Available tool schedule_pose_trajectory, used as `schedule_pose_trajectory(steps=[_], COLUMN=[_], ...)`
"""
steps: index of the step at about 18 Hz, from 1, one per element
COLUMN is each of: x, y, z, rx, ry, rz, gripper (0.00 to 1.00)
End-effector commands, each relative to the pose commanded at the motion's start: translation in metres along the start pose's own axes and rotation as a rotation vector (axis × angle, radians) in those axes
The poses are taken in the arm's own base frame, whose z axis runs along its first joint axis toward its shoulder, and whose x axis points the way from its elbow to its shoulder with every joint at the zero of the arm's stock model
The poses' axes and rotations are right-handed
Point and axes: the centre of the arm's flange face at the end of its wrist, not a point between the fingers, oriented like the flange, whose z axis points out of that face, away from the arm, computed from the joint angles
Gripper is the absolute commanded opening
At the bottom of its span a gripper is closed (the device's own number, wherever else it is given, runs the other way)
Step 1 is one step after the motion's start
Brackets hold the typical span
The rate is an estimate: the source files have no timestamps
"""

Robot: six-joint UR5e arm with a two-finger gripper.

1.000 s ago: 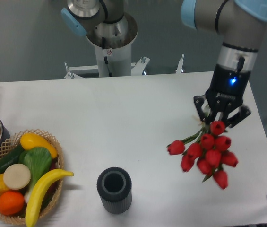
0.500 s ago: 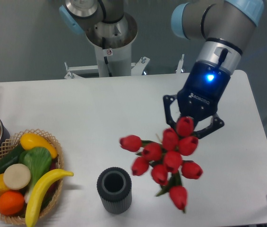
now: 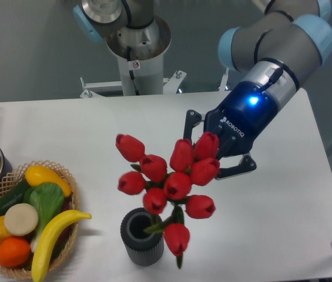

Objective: Insert the flowers into the vase
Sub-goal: 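Carry the tulip bunch over the black ribbed vase, then lower the tulip stems down into the vase opening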

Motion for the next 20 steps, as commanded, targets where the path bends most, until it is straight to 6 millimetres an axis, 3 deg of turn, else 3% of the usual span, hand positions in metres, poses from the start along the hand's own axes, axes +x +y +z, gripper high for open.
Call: schedule_pose_trajectory(steps=[5, 20], x=[0.0, -0.007], y=[0.015, 0.04], z=[0.031, 0.049], rx=[0.007, 0.009], ry=[0.059, 0.092], rz=[0.034, 0.006], gripper=[0.0, 0.01])
